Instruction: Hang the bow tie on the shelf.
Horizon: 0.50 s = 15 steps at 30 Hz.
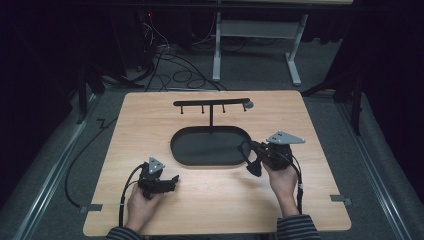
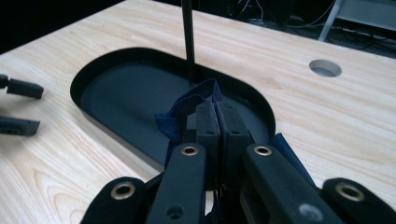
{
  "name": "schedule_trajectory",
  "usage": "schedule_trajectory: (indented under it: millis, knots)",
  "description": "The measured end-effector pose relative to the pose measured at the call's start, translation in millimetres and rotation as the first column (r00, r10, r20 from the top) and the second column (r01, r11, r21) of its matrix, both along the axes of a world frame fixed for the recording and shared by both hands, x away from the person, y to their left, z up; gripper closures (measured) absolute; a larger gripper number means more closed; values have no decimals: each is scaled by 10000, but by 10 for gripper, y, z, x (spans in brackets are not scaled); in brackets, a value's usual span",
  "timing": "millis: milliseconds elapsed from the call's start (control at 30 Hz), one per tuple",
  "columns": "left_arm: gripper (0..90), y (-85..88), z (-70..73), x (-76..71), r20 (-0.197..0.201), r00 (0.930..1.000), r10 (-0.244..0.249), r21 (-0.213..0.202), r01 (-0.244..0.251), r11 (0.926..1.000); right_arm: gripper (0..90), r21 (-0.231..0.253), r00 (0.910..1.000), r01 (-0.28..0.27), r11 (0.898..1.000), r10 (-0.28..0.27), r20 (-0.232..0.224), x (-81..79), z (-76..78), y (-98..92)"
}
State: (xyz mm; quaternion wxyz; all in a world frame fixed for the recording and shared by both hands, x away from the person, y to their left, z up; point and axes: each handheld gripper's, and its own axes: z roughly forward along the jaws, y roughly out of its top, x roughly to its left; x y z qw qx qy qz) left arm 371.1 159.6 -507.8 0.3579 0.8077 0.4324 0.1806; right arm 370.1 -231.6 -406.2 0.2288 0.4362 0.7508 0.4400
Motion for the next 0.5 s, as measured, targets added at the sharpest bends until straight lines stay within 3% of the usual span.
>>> schedule_trajectory:
  millis: [500]
  knots:
    - [198,0,0,0,-1,10000,-1,0,1,10000,900,-11,9996,34,10000,-34,271,171,119,87]
